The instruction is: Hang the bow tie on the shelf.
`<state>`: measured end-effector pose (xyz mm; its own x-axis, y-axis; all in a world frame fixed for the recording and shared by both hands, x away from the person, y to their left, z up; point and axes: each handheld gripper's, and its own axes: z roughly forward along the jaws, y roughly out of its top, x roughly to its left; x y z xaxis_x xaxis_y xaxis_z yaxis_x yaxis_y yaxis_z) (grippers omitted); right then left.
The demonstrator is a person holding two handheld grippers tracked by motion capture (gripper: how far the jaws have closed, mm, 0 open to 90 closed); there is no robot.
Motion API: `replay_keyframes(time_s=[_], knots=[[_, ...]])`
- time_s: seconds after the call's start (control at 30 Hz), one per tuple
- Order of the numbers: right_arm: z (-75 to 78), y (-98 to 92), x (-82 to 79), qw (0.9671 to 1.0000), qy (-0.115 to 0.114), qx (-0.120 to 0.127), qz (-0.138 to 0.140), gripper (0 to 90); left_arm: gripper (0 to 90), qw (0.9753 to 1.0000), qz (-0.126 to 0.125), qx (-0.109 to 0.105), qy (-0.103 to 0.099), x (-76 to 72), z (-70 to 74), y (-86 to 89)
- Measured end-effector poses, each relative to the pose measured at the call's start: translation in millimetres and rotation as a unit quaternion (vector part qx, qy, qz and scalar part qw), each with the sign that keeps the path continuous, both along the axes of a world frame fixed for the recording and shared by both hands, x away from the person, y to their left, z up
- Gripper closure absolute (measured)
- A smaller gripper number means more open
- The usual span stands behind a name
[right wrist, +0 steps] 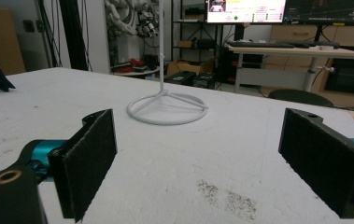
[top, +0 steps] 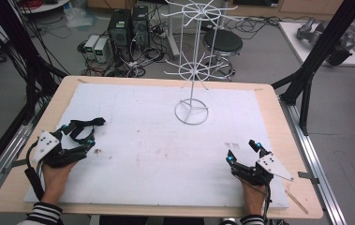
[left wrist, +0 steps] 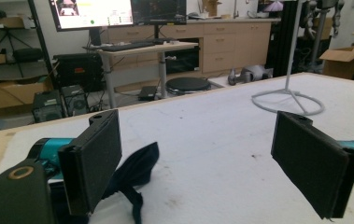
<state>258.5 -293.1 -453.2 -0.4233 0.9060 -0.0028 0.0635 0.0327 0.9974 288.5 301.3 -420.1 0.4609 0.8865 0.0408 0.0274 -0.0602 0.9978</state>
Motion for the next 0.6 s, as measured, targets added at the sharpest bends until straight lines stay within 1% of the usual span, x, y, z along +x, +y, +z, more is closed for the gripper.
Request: replay_keyframes(time_s=[0.03, 0.07, 0.2, 0.3, 0.37, 0.5, 0.57, 0.6], knots=[[0.0, 0.0, 0.0, 1.0000, 0.000, 0.000, 0.000, 10.5, 16.4, 1.0000, 0.003, 0.004, 0.003, 0.7, 2.7, 2.4], [0.0, 0.0, 0.0, 1.0000, 0.000, 0.000, 0.000, 10.5, 16.4, 1.0000, 0.004, 0.003, 0.005, 1.5, 5.0, 4.5], [0.0, 0.1, 0.0, 1.0000, 0.001, 0.001, 0.000, 10.5, 16.4, 0.9995, 0.013, 0.016, 0.024, 5.0, 12.7, 12.4], [0.0, 0.1, 0.0, 1.0000, 0.001, 0.001, -0.001, 10.5, 16.4, 0.9987, 0.018, 0.028, 0.040, 8.6, 17.1, 17.9], [0.0, 0.1, 0.0, 1.0000, 0.002, 0.001, 0.000, 10.5, 16.4, 0.9981, 0.024, 0.032, 0.047, 10.7, 19.3, 20.9], [0.0, 0.3, -0.1, 1.0000, 0.003, 0.002, 0.000, 10.5, 16.4, 0.9966, 0.034, 0.040, 0.064, 16.6, 21.4, 25.8], [0.0, 0.1, 0.1, 1.0000, 0.001, 0.000, -0.001, 10.5, 16.5, 0.9954, 0.037, 0.040, 0.079, 21.7, 22.2, 27.4], [0.0, 0.3, 0.1, 1.0000, 0.002, 0.001, 0.000, 10.5, 16.5, 0.9945, 0.040, 0.045, 0.086, 24.9, 22.6, 27.5]])
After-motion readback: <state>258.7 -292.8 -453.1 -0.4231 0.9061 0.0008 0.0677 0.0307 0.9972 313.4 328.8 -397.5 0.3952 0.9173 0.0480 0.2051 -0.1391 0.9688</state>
